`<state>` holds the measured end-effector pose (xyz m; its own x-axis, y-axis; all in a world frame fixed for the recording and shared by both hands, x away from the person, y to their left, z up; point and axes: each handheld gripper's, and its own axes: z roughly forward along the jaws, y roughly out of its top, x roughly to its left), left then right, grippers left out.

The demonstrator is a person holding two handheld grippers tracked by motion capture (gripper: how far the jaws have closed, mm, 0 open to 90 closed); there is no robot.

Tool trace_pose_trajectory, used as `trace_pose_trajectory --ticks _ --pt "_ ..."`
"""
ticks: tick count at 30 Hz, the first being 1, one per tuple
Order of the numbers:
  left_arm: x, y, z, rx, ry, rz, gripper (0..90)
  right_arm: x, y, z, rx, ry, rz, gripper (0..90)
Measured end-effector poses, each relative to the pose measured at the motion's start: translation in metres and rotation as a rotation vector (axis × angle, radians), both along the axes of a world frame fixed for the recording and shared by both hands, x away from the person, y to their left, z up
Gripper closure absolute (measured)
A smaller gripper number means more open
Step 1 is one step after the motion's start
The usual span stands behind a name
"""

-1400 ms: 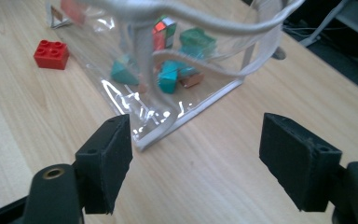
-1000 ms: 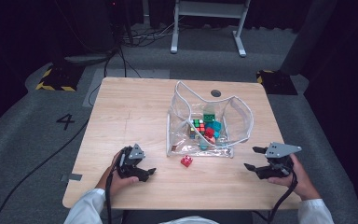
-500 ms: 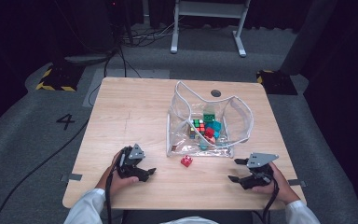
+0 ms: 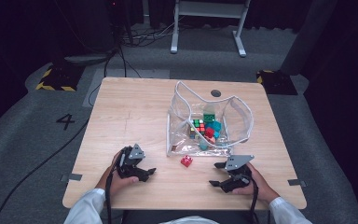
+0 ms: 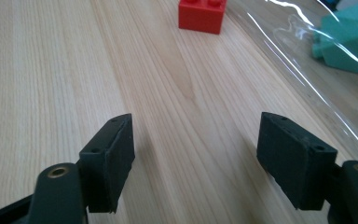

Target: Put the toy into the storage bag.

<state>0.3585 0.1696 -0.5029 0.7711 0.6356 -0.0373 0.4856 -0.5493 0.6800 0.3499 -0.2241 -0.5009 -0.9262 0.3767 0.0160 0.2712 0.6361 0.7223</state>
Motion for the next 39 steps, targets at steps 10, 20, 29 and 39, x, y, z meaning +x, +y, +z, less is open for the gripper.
trace_pose_trajectory --ticks 10,20,29,39 --pt "0.001 0.0 0.0 0.003 -0.003 -0.003 13.8 0.003 0.041 -0.002 0.018 -0.008 -0.007 25.3" --pt "0.001 0.0 0.0 0.005 -0.005 -0.001 13.9 0.017 0.081 -0.003 0.011 -0.023 -0.03 20.8" --pt "0.0 0.0 0.0 0.003 -0.004 0.002 13.9 0.026 0.099 -0.003 0.016 -0.023 -0.048 21.4" --pt "0.0 0.0 0.0 0.002 -0.004 0.003 13.9 0.026 0.102 -0.002 0.045 -0.028 -0.047 45.6"
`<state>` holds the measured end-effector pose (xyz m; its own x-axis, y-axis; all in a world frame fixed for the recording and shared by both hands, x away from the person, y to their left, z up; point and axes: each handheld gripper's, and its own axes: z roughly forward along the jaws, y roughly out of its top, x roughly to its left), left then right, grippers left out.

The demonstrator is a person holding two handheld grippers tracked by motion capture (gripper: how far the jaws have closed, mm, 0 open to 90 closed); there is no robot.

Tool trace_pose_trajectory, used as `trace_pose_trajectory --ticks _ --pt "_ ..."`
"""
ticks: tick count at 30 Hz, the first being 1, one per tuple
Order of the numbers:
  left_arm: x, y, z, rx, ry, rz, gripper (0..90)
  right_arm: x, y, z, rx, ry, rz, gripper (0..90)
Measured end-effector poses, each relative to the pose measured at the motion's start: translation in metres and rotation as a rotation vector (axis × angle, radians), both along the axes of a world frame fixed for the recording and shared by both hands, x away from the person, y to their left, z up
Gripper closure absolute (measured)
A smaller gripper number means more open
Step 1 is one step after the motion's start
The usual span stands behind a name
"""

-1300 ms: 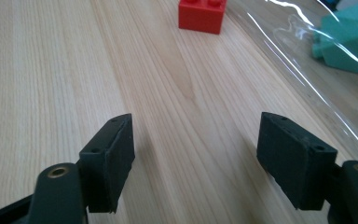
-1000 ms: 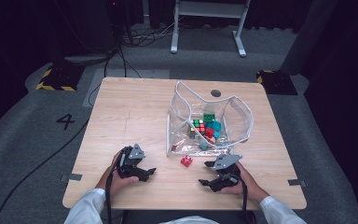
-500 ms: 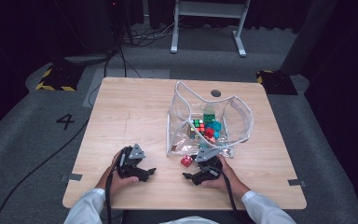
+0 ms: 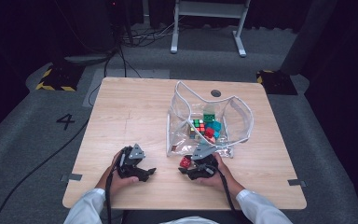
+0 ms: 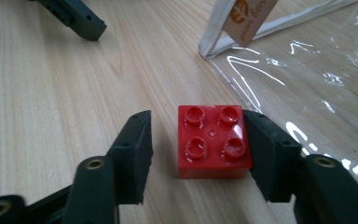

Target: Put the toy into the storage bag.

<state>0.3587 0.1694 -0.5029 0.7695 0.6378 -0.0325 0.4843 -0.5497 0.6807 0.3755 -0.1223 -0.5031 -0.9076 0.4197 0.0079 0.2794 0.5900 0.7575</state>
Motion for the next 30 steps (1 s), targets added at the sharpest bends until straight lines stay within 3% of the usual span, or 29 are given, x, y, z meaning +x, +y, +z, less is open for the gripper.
trace_pose_trajectory --ticks 4,7,16,23,28,29,30 --pt "0.0 0.0 0.0 0.0 0.0 0.0 14.0 0.0 -0.002 0.0 0.005 -0.01 0.014 50.0" --pt "0.0 0.0 0.0 -0.001 0.0 0.0 14.0 -0.001 -0.003 0.0 0.009 -0.006 0.011 58.2" --pt "-0.001 0.001 0.0 0.007 -0.004 -0.006 14.1 -0.004 -0.006 0.0 0.014 -0.015 0.025 58.9" --pt "0.0 0.001 0.001 0.006 -0.003 -0.009 14.1 -0.005 -0.01 0.003 0.024 0.015 0.065 59.0" --pt "0.0 0.001 0.0 0.006 -0.004 -0.01 14.1 -0.008 -0.014 0.006 0.015 -0.025 0.099 59.0" --pt "0.0 0.001 0.001 0.007 -0.003 -0.01 14.1 -0.011 -0.016 0.007 0.0 -0.007 0.078 59.0" --pt "0.0 0.001 0.001 0.007 -0.004 -0.009 14.1 -0.01 -0.018 0.008 0.005 -0.029 0.1 59.0"
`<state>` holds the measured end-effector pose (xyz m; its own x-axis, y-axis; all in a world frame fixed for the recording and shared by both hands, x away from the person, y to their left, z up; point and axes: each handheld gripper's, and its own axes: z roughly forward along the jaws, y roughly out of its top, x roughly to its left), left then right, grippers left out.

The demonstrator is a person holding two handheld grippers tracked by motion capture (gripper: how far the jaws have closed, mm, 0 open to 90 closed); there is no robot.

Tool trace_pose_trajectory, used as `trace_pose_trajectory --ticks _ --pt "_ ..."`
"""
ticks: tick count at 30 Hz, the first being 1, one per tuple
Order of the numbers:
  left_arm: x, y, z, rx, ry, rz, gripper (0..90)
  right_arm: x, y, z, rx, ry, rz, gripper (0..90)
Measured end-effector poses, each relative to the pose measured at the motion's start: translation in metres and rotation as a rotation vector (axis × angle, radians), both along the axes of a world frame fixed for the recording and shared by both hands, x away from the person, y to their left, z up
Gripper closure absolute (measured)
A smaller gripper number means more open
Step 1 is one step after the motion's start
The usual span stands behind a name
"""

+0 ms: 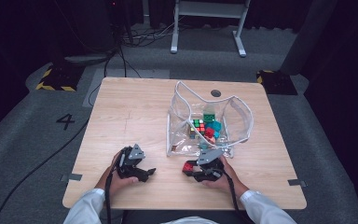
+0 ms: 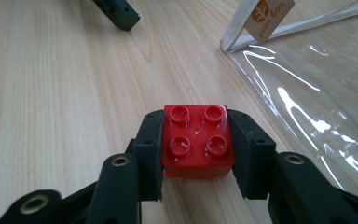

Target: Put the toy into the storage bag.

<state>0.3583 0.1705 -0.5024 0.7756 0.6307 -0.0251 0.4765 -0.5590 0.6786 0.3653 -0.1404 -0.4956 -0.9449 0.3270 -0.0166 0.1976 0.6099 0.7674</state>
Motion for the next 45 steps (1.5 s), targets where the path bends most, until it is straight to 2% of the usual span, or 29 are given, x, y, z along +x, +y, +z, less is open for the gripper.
trace_pose_trajectory --ticks 2,3,4,8,15,17,19,29,36,45 --pt "0.0 0.0 0.0 -0.001 0.0 0.0 14.1 -0.005 -0.005 0.002 -0.01 0.022 -0.02 59.0" --pt "0.0 0.0 0.0 -0.001 0.0 0.0 14.1 -0.004 -0.008 0.002 -0.016 -0.006 0.001 59.0" --pt "0.0 0.0 0.0 0.0 0.0 0.0 14.1 -0.007 -0.011 0.003 -0.032 0.018 -0.028 59.0" --pt "0.0 0.0 0.0 0.0 0.0 0.0 14.1 -0.01 -0.028 0.007 -0.03 0.026 -0.043 59.0" --pt "0.0 0.0 0.0 -0.004 0.002 0.001 14.1 -0.015 -0.054 0.015 -0.014 -0.003 -0.094 59.0" --pt "-0.001 0.0 0.0 -0.004 0.002 0.001 14.1 -0.016 -0.059 0.016 -0.008 -0.003 -0.098 59.0" --pt "-0.001 0.0 0.0 -0.005 0.002 0.001 14.1 -0.016 -0.066 0.017 -0.008 -0.025 -0.087 59.0" --pt "-0.001 0.0 0.0 -0.005 -0.002 0.002 14.1 -0.021 -0.1 0.019 -0.001 -0.019 -0.148 59.0" --pt "-0.001 0.0 0.0 -0.002 -0.003 0.003 14.1 -0.019 -0.129 0.019 0.004 -0.023 -0.216 59.0" --pt "-0.001 0.0 0.0 -0.001 -0.004 0.003 14.1 -0.018 -0.152 0.024 -0.005 -0.031 -0.269 59.0"
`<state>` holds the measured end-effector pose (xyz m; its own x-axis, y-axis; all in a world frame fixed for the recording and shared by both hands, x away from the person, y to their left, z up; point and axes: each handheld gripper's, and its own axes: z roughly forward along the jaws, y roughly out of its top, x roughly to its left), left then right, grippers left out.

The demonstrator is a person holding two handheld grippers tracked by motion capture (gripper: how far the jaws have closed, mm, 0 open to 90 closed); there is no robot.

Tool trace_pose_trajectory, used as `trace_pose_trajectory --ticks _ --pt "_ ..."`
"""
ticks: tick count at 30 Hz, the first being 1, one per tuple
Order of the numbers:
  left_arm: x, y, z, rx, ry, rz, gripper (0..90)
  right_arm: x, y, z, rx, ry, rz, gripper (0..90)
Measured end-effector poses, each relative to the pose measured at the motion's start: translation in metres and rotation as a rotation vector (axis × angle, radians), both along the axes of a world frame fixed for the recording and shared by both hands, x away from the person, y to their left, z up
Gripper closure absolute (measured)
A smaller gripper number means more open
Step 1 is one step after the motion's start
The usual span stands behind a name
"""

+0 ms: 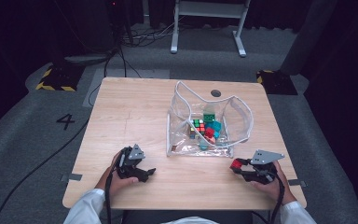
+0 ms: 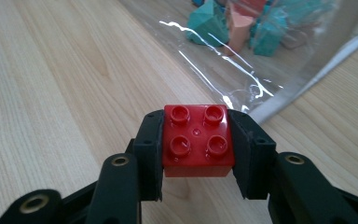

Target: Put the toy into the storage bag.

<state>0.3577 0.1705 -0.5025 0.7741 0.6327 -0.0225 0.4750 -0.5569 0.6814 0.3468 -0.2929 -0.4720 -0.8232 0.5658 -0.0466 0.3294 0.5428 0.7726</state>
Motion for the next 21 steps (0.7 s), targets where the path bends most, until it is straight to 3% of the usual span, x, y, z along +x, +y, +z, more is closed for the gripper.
trace_pose_trajectory --ticks 21 --pt "0.0 0.0 0.0 0.0 0.001 0.0 14.1 0.026 -0.039 0.013 0.046 -0.037 -0.128 59.0"
